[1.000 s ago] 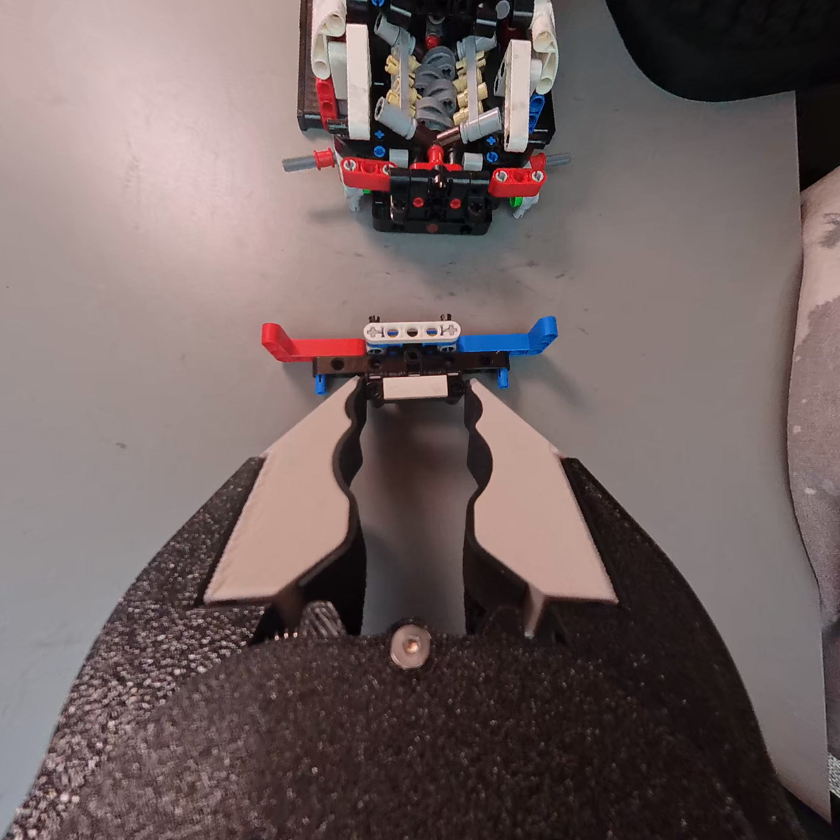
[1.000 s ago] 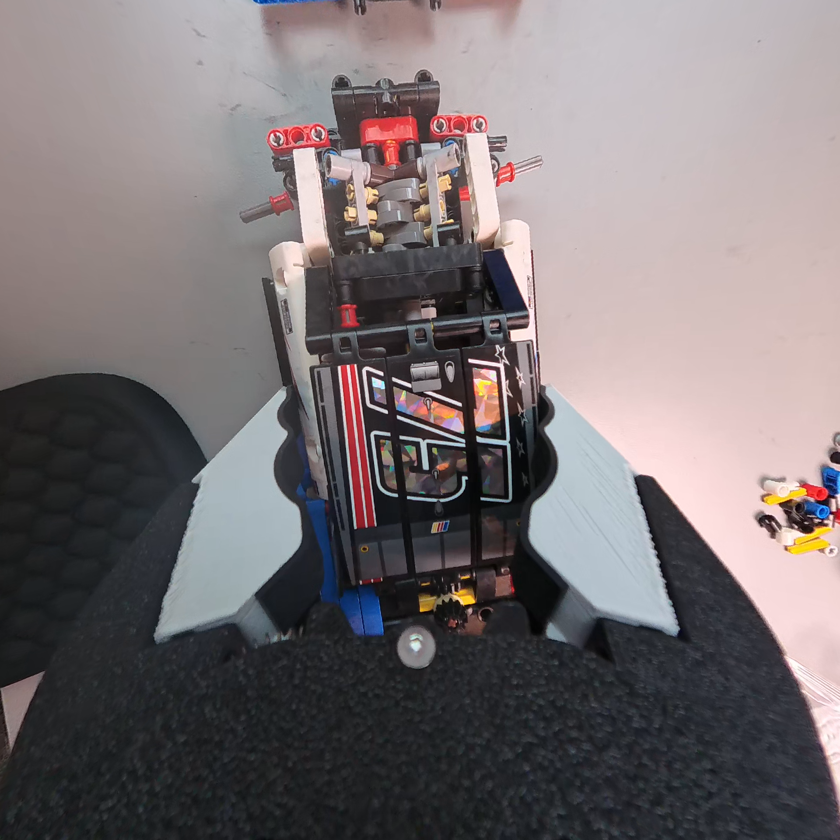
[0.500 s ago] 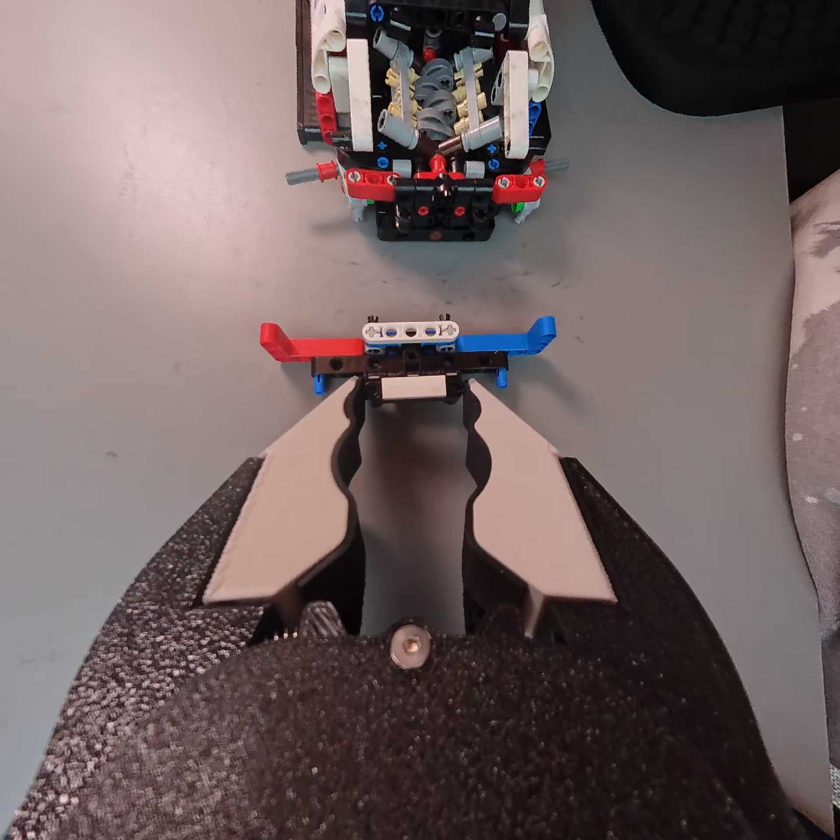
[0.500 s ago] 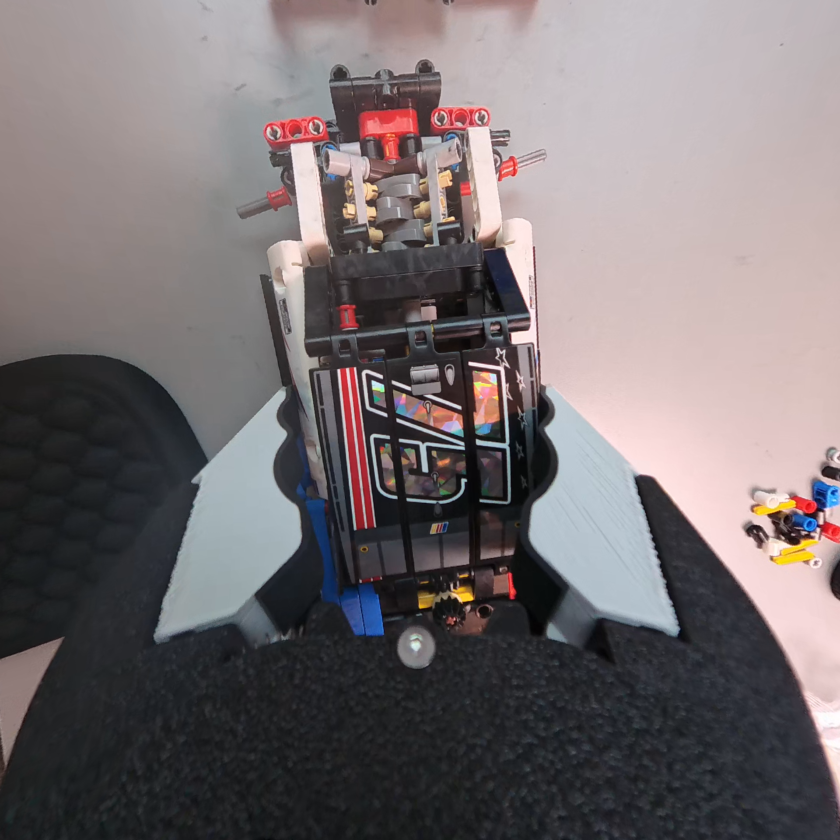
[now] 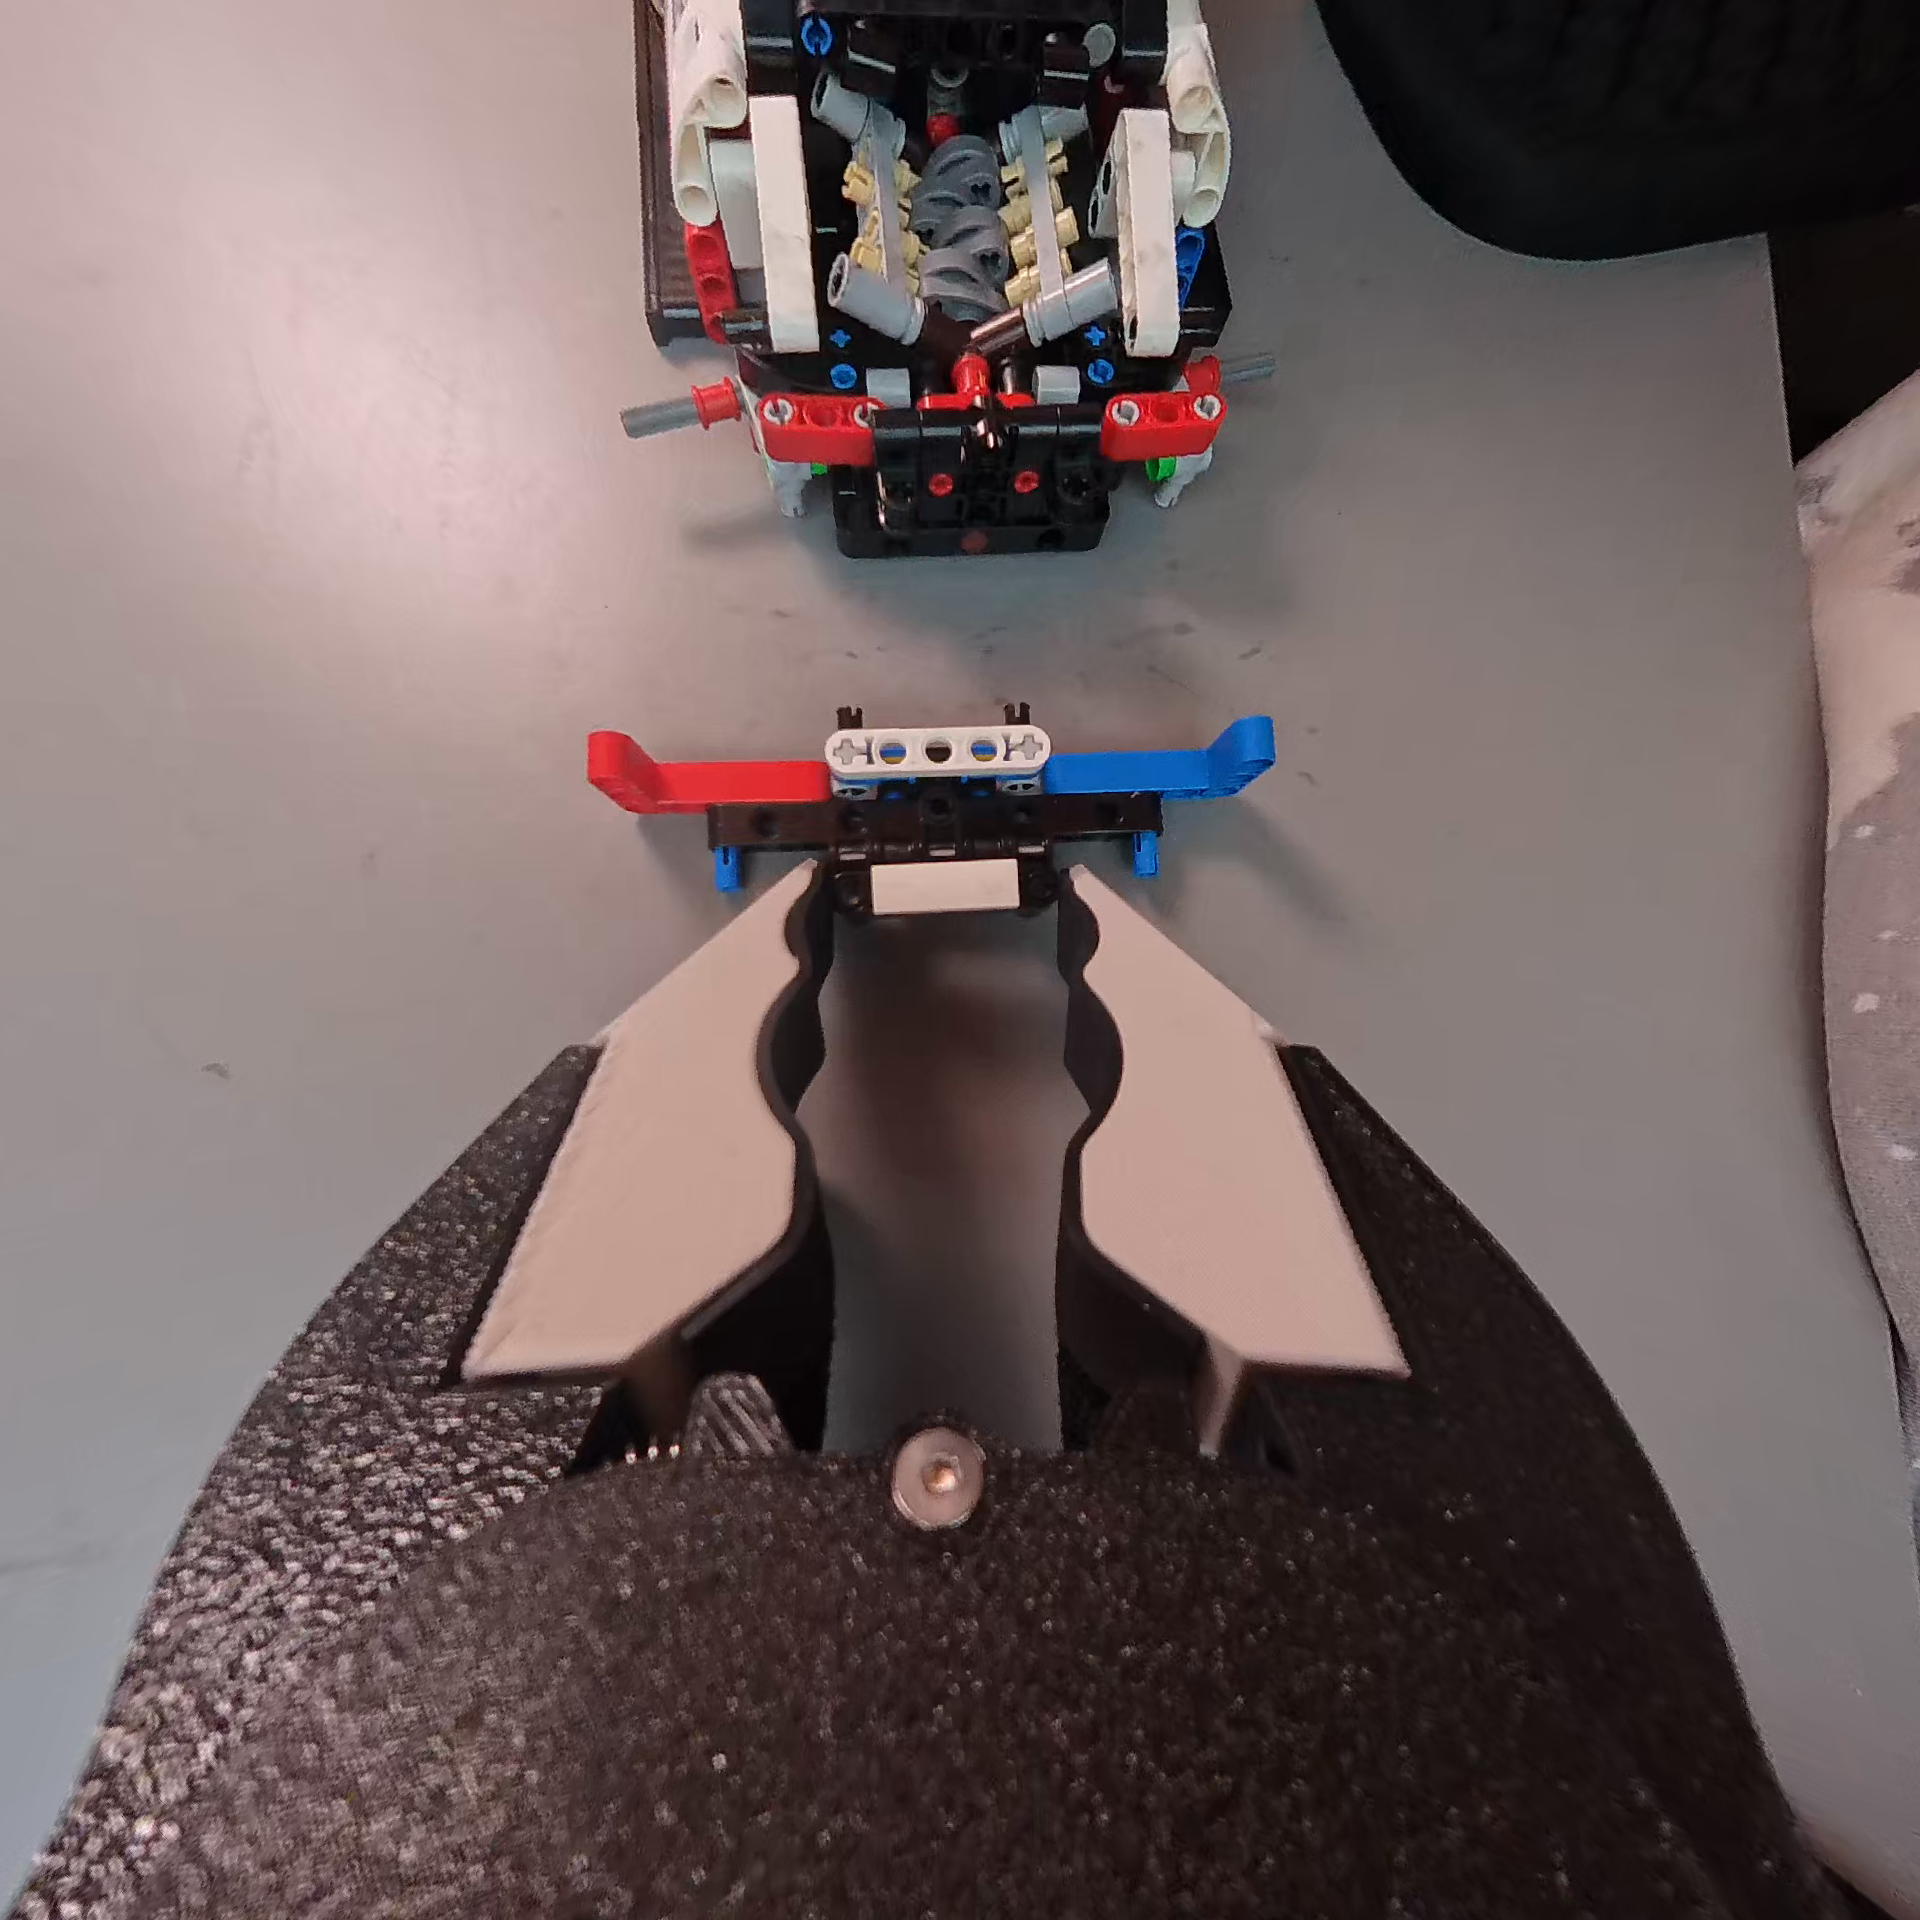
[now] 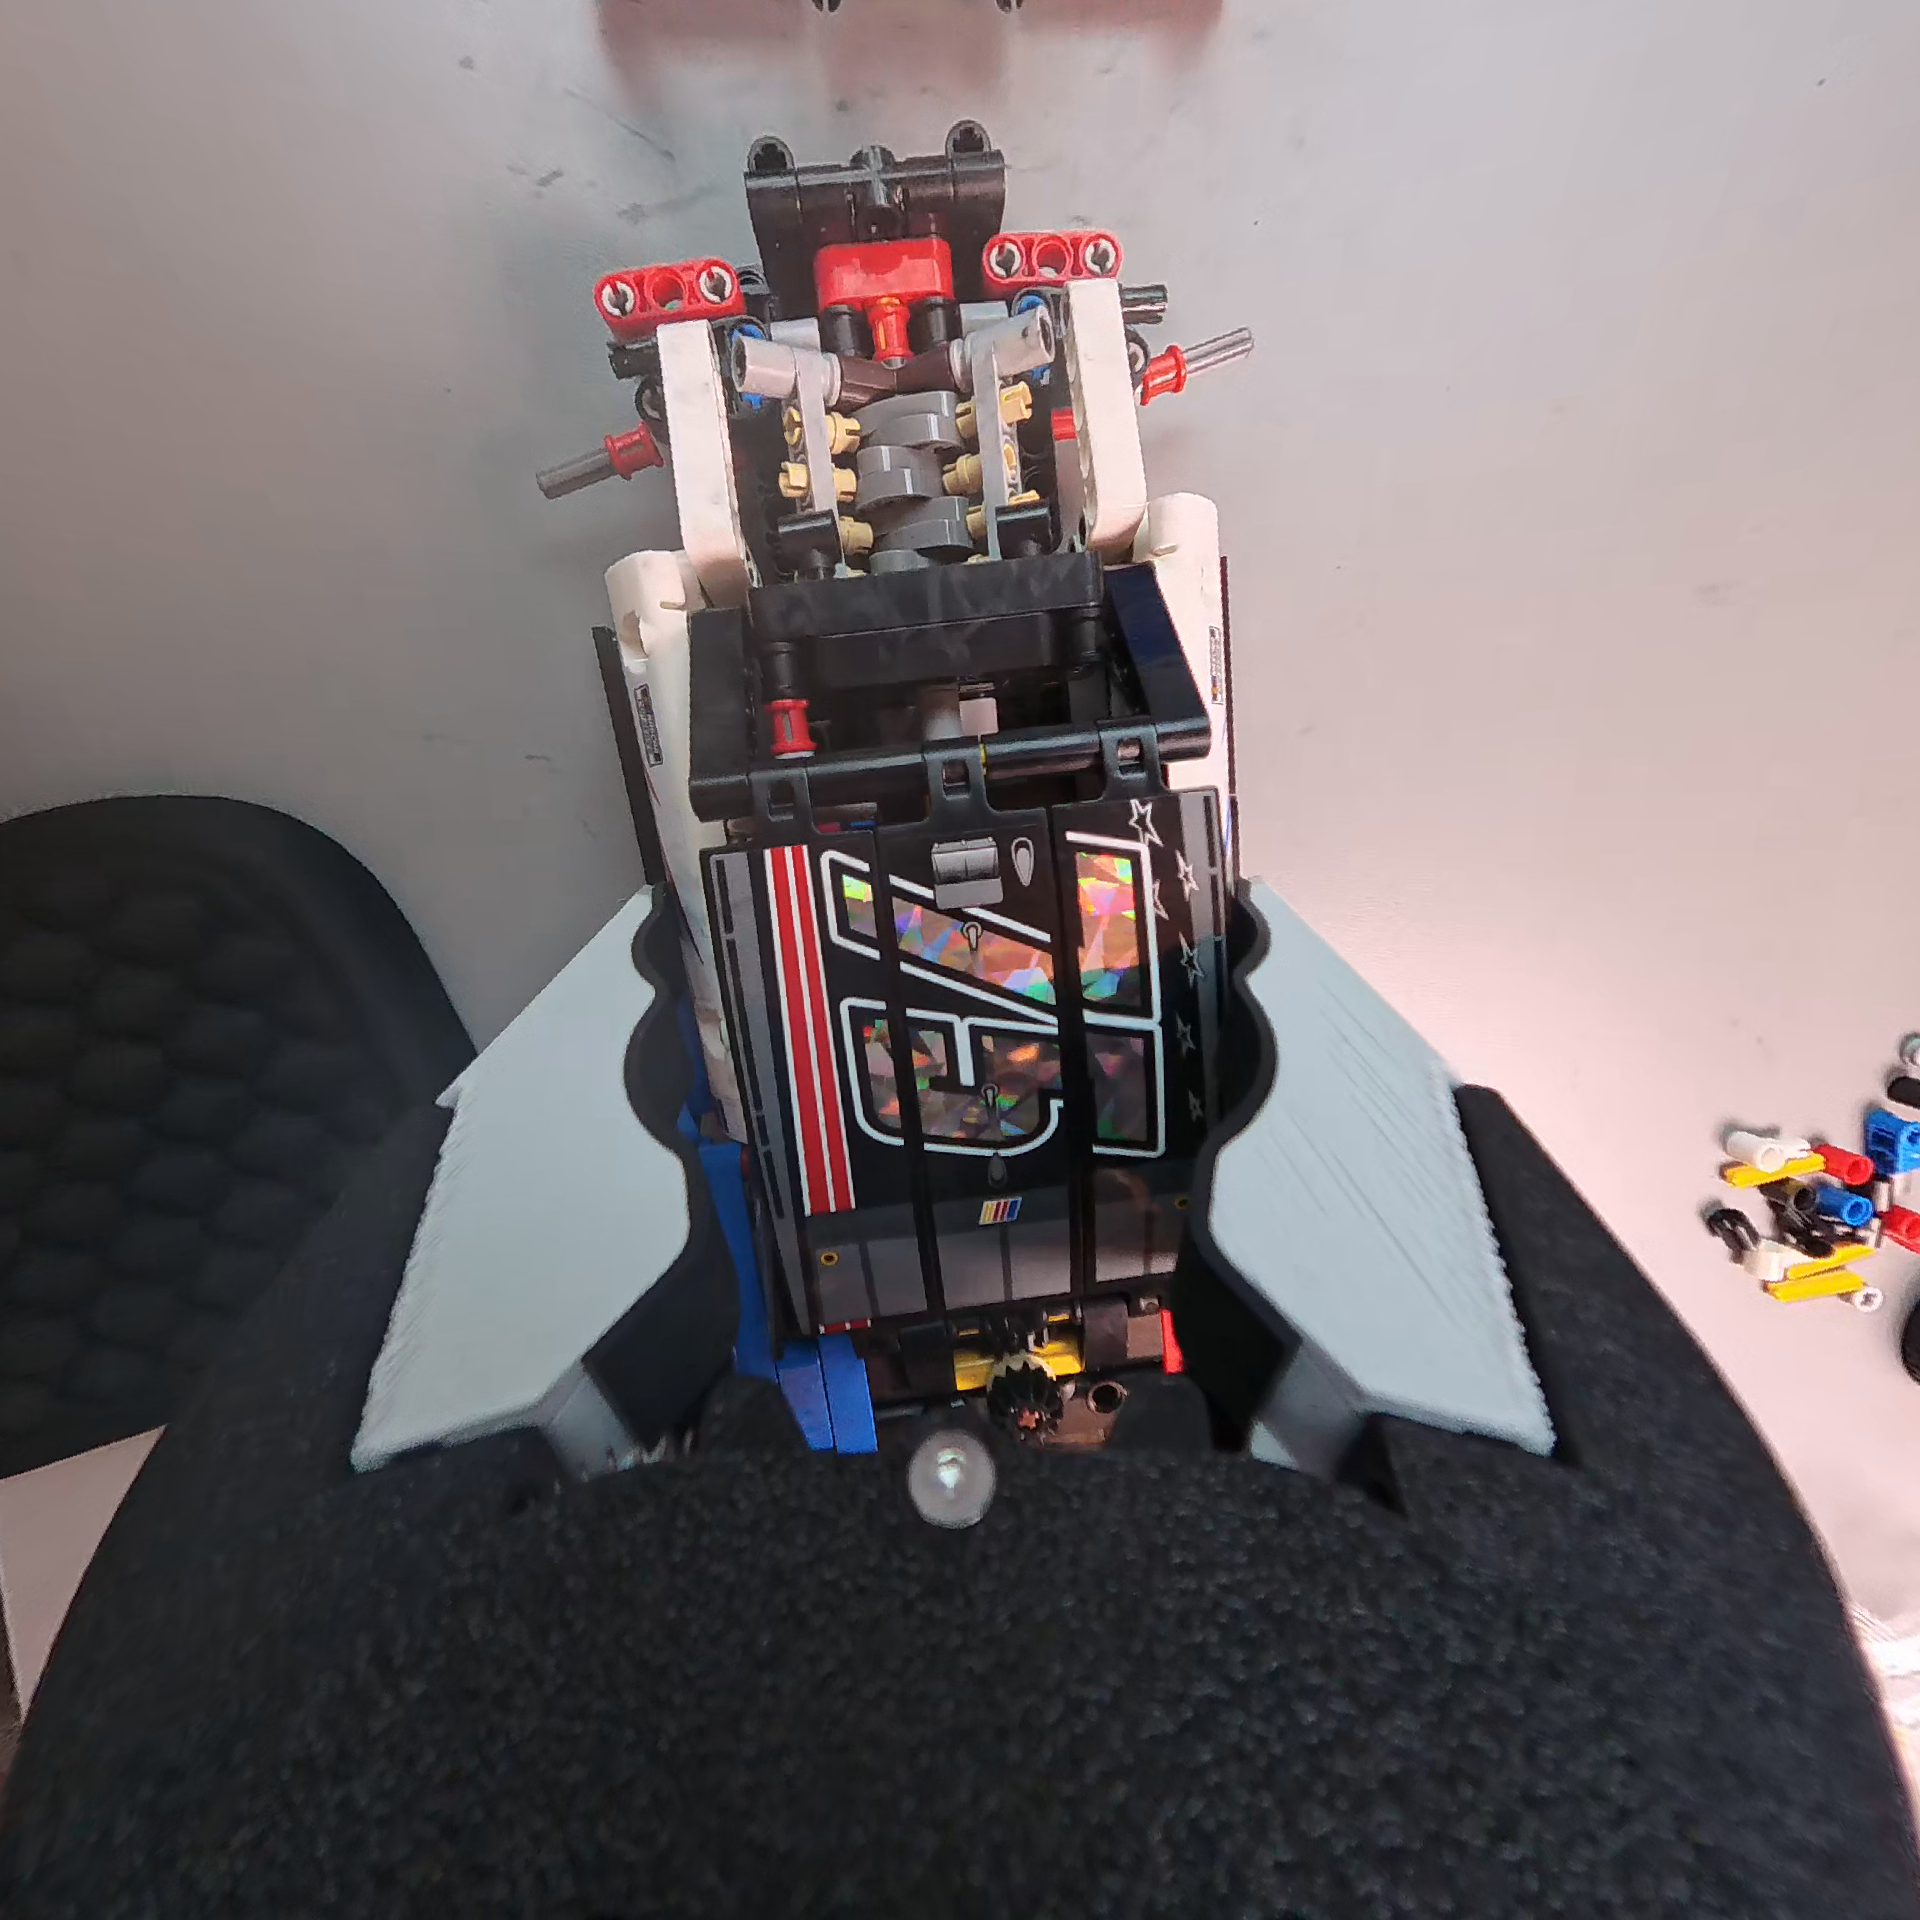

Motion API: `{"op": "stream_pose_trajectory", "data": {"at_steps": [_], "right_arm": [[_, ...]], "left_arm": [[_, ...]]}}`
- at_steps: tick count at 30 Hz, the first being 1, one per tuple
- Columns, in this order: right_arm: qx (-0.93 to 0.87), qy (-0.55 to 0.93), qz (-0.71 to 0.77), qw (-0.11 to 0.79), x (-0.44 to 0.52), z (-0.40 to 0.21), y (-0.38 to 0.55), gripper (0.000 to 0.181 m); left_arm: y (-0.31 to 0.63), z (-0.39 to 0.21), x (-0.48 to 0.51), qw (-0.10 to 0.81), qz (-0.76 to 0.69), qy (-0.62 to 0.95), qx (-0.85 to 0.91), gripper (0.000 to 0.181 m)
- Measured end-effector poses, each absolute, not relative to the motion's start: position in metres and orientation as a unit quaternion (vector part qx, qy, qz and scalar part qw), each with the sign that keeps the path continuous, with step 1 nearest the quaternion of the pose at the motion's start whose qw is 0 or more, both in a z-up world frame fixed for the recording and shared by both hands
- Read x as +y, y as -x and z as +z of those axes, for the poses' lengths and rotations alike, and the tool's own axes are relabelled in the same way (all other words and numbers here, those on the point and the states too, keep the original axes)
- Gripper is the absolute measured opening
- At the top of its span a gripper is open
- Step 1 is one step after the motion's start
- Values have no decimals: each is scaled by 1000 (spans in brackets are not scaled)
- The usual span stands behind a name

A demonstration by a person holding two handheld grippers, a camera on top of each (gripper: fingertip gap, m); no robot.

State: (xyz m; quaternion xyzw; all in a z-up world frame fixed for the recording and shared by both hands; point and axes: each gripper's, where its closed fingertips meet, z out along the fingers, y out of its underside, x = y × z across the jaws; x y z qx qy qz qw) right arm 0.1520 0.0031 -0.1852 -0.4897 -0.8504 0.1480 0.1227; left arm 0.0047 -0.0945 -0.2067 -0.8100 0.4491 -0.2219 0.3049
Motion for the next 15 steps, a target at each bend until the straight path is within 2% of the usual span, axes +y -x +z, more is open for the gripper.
{"op": "stream_pose_trajectory", "data": {"at_steps": [15], "right_arm": [[-841,507,138,130,1,-185,-150,104]], "left_arm": [[-2,-210,-99,303,-226,798,469,43]]}}
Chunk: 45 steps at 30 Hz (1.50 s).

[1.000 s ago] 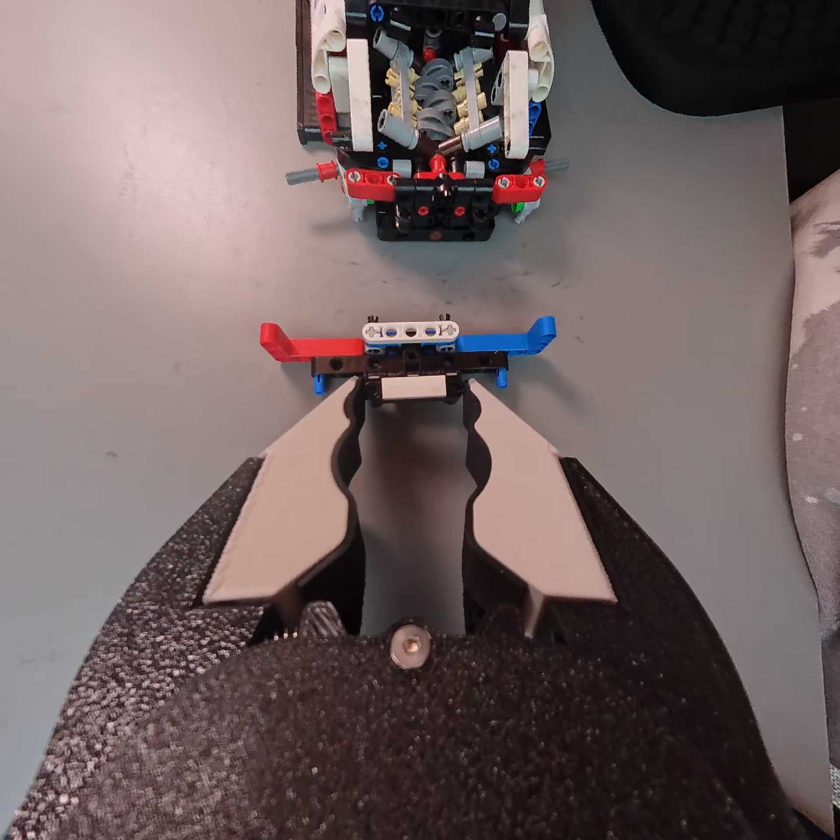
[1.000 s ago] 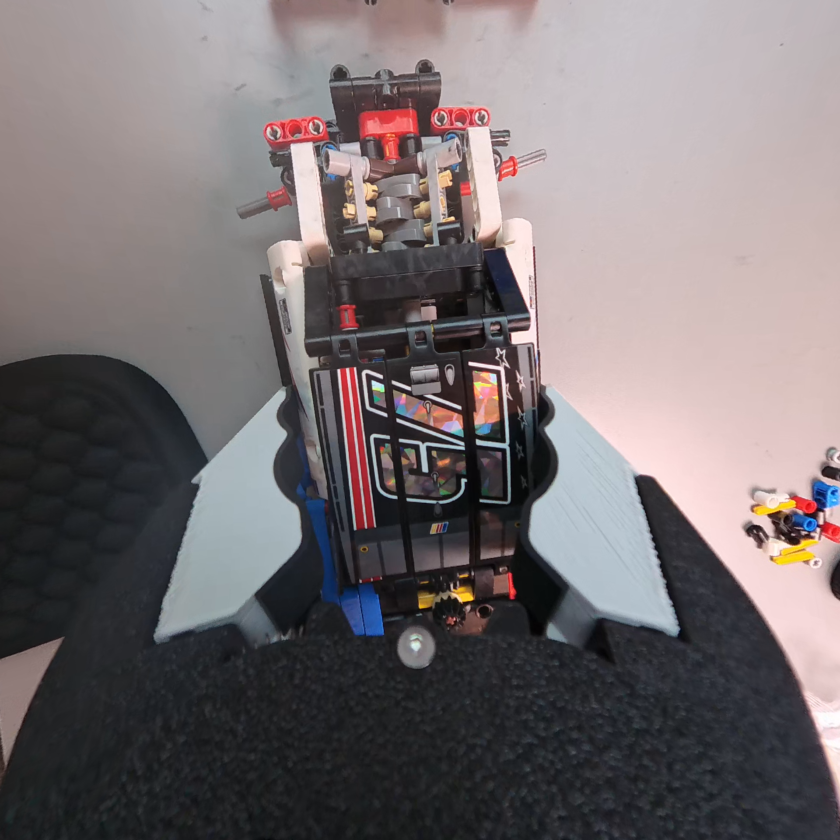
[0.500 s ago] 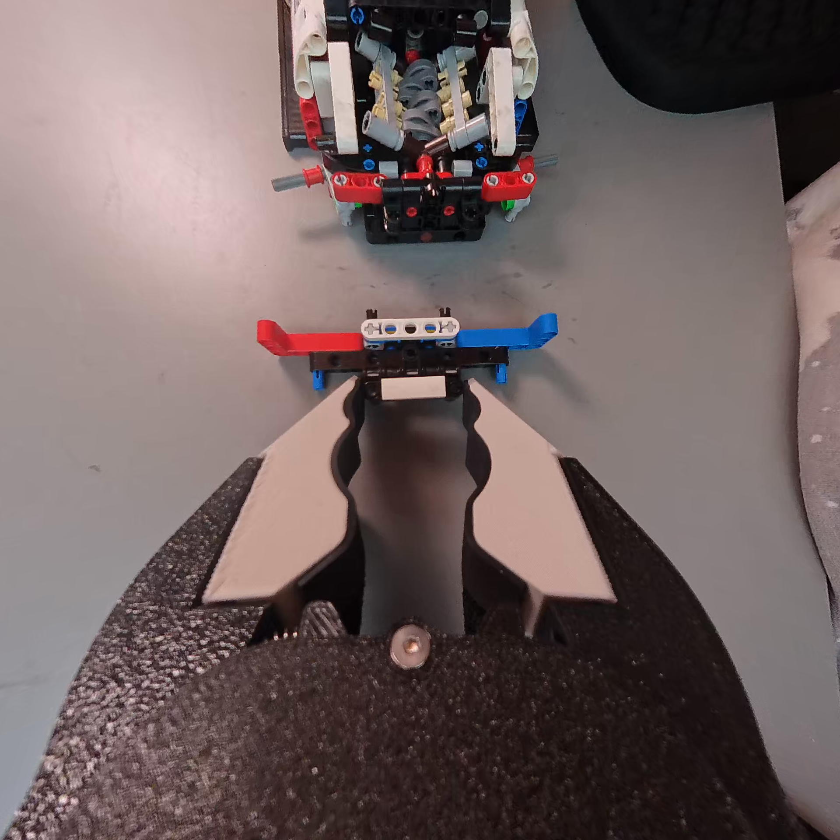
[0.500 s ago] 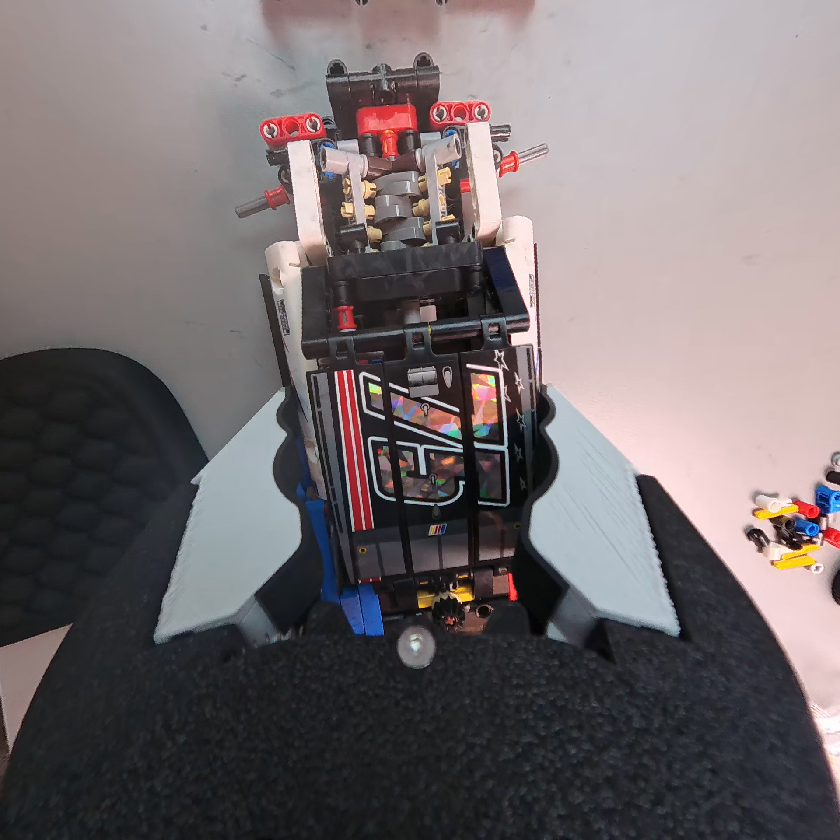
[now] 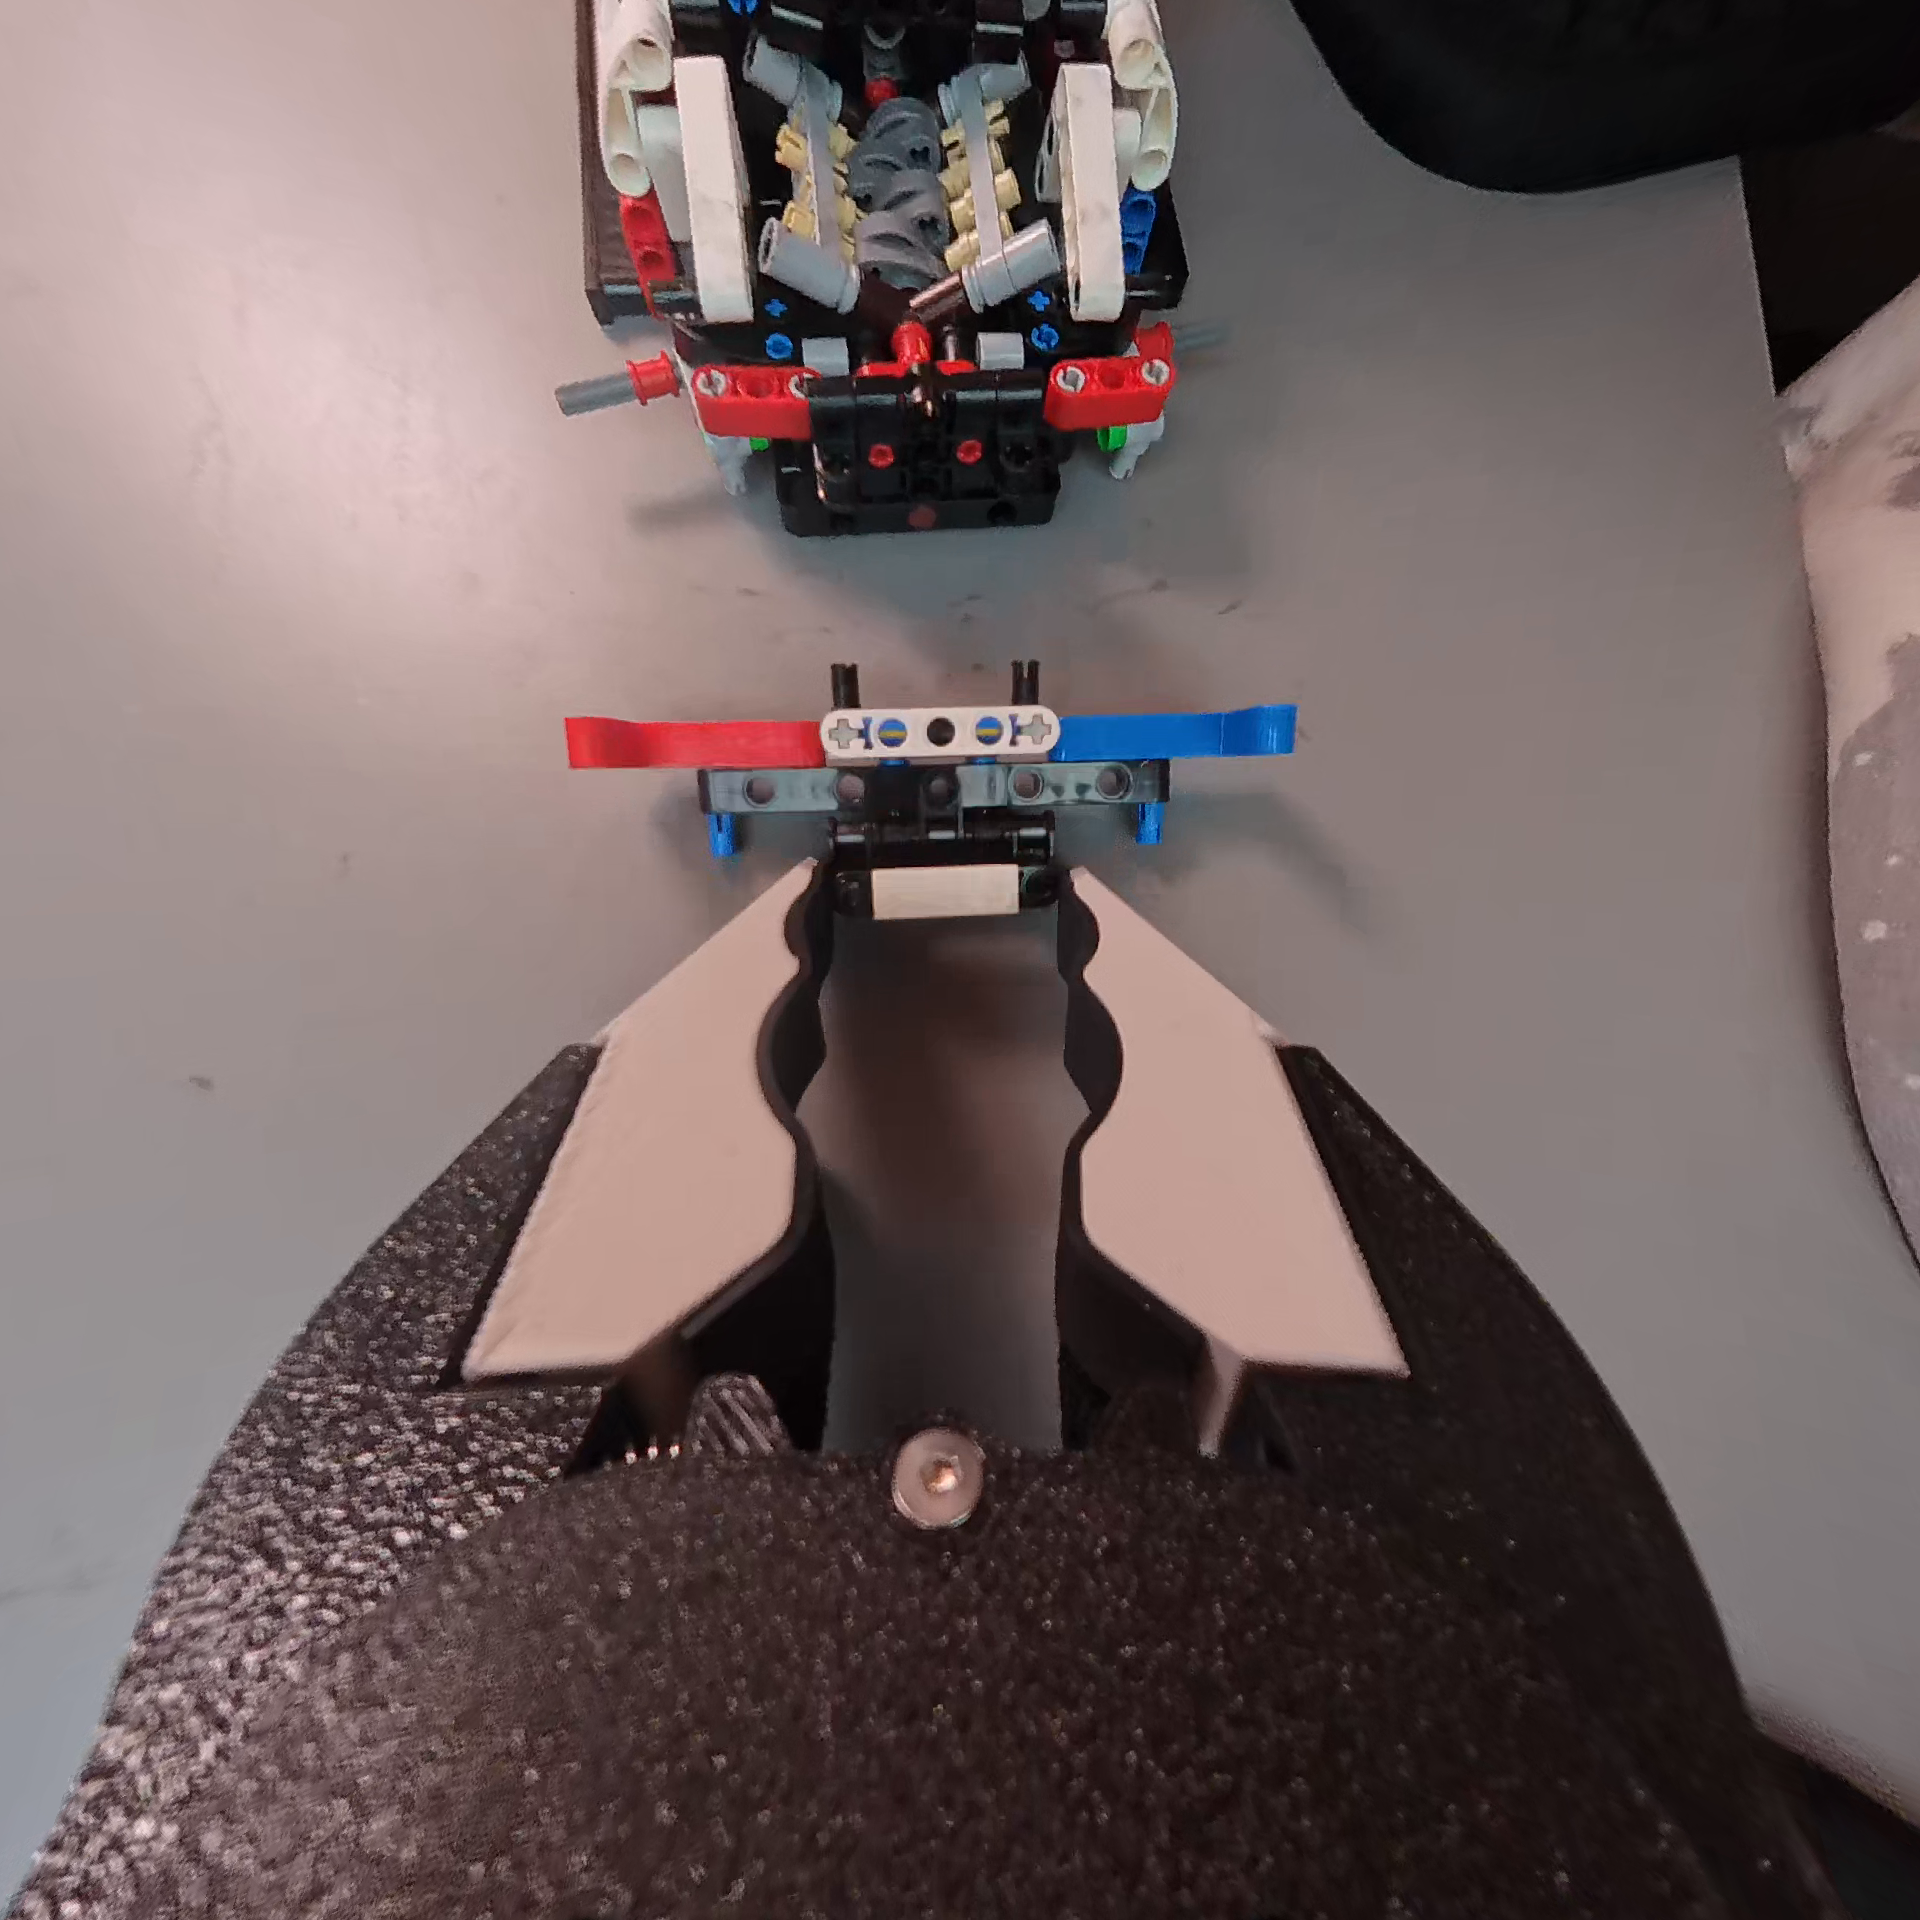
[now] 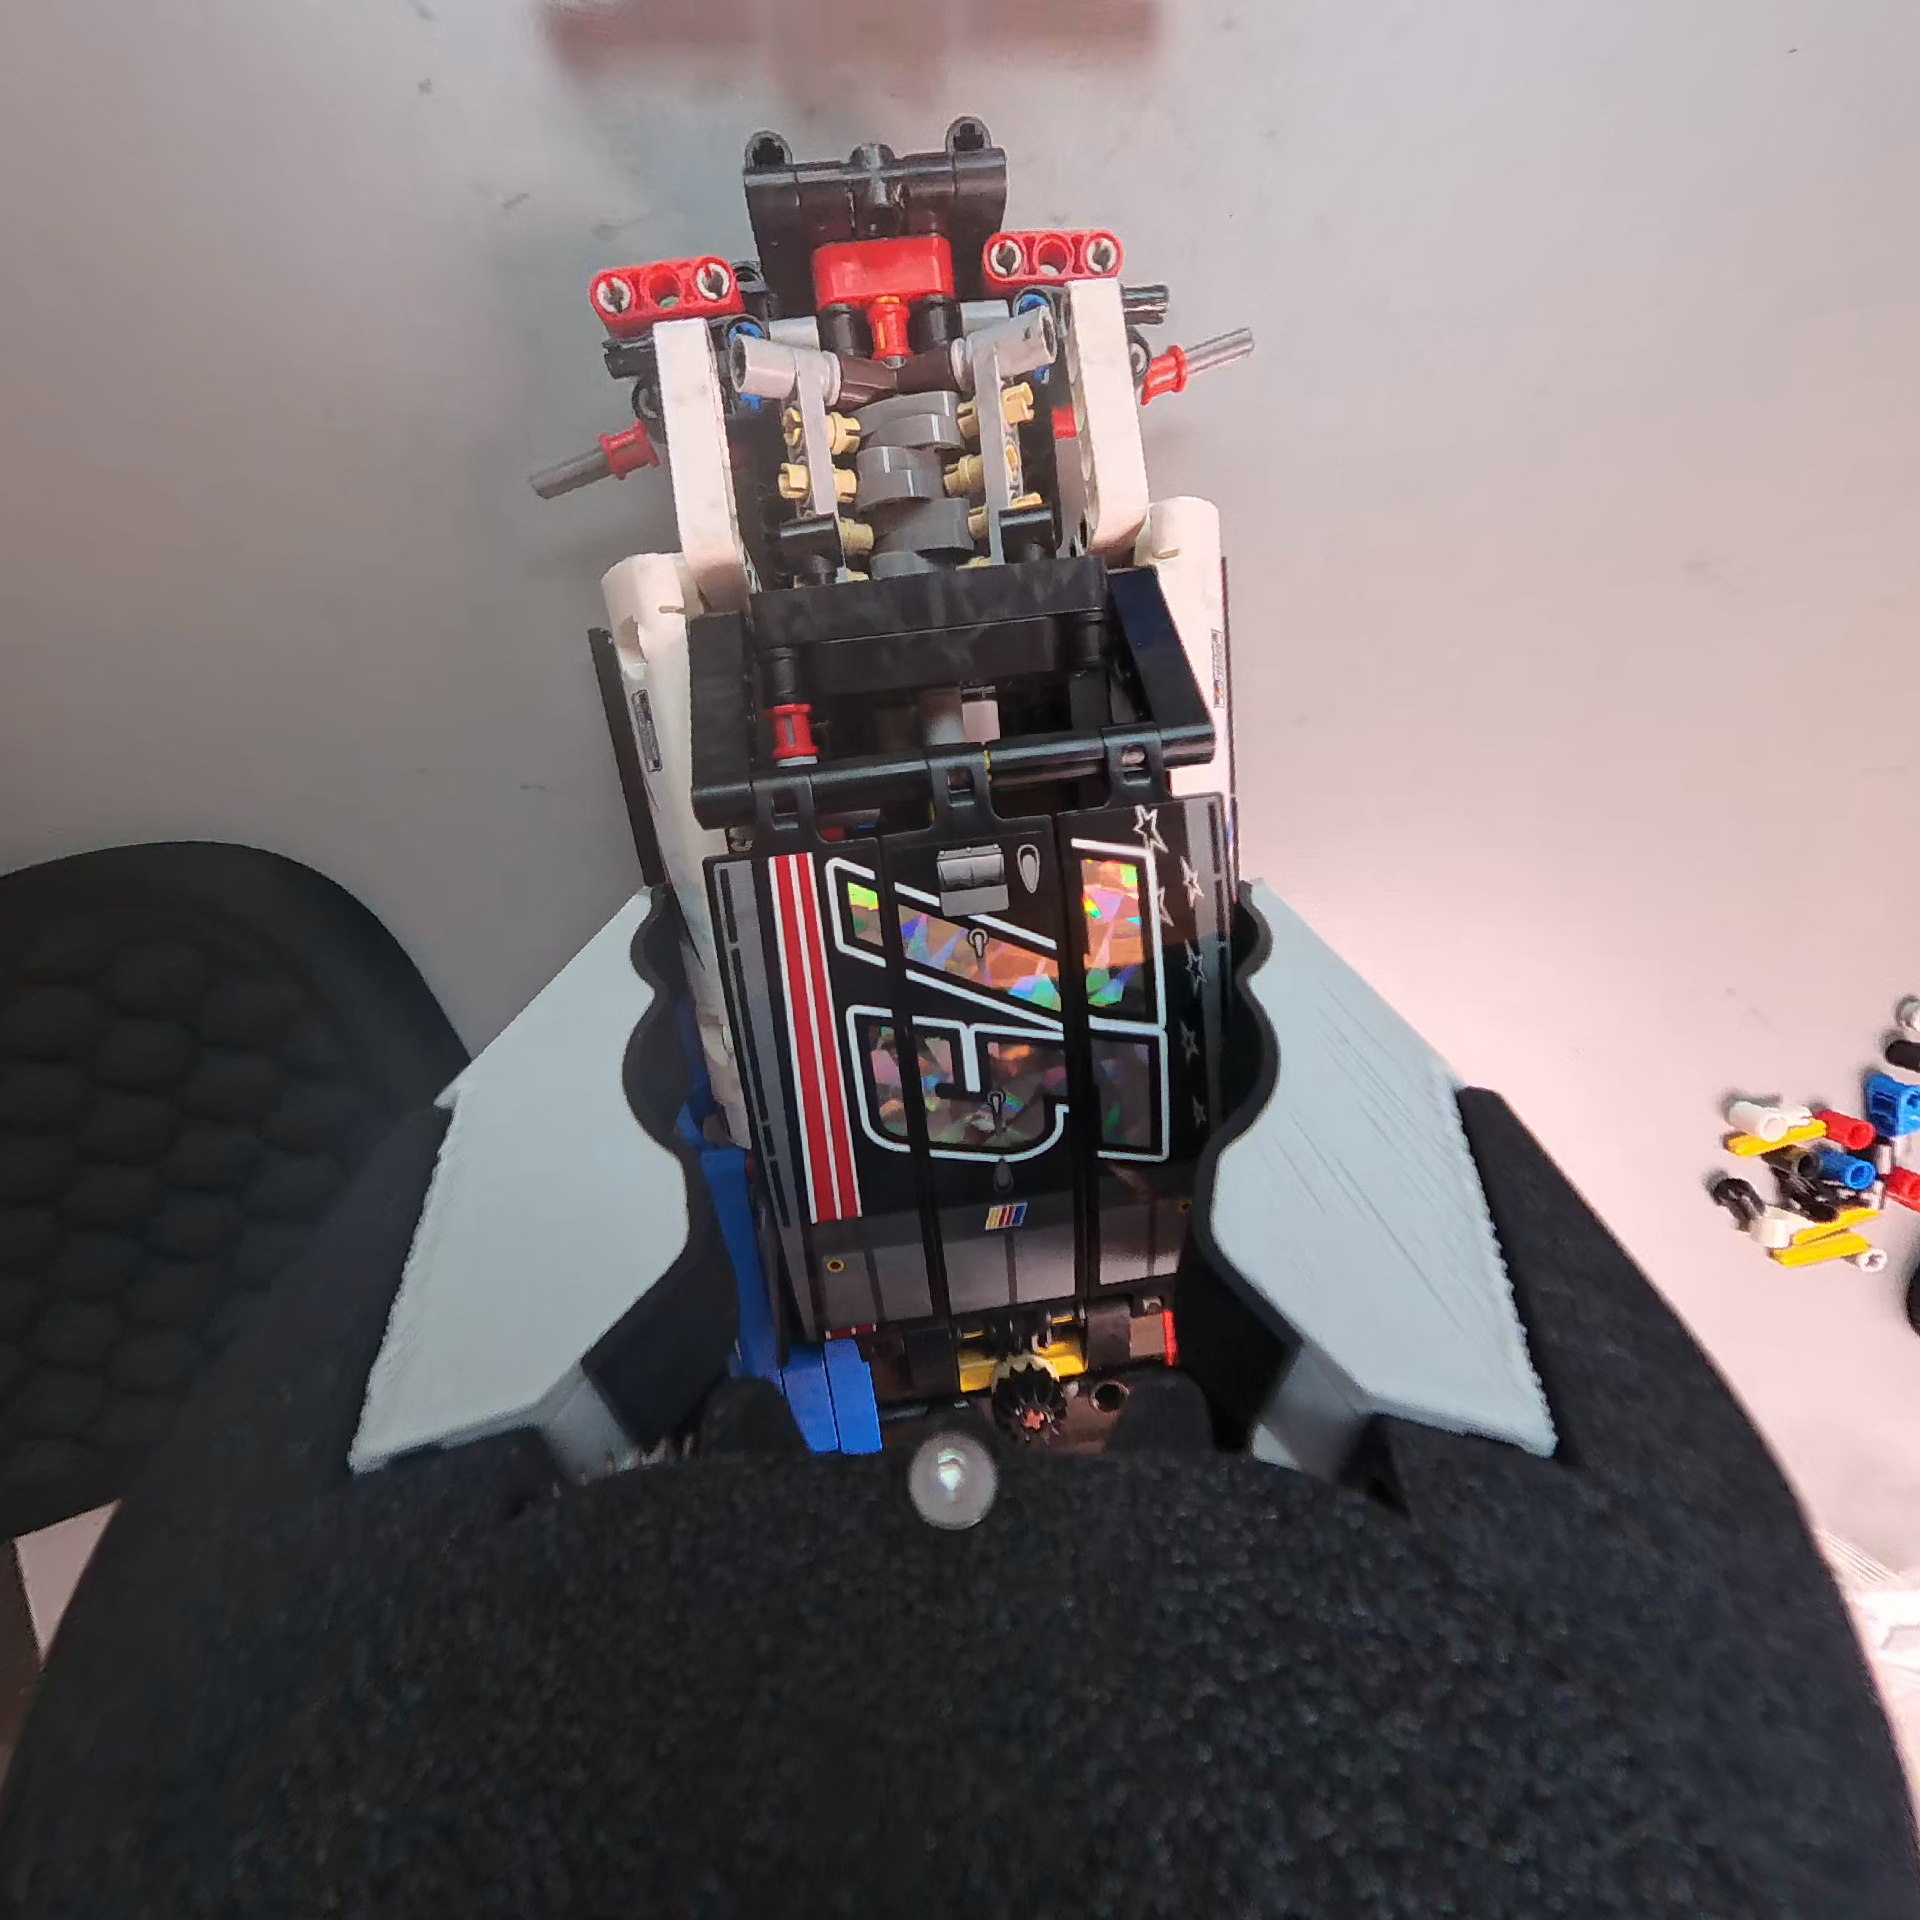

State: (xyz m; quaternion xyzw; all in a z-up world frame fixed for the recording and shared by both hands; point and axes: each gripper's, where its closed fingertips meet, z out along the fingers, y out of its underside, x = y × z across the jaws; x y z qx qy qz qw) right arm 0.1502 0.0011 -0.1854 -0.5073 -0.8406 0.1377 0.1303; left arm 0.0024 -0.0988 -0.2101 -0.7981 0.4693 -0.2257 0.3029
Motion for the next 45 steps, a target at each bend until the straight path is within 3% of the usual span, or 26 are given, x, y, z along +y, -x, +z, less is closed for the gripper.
{"op": "stream_pose_trajectory", "data": {"at_steps": [27,37,41,45], "right_arm": [[-826,502,182,180,-1,-182,-149,103],[-810,495,228,215,-31,-133,-122,83],[-785,518,254,225,-59,-121,-91,63],[-681,600,345,239,-85,-109,-56,59]], "left_arm": [[3,-208,-100,311,-235,781,488,43],[-9,-204,-103,322,-223,776,494,43],[-9,-194,-99,363,-188,757,510,42],[-7,-167,-96,437,-147,720,518,43]]}}
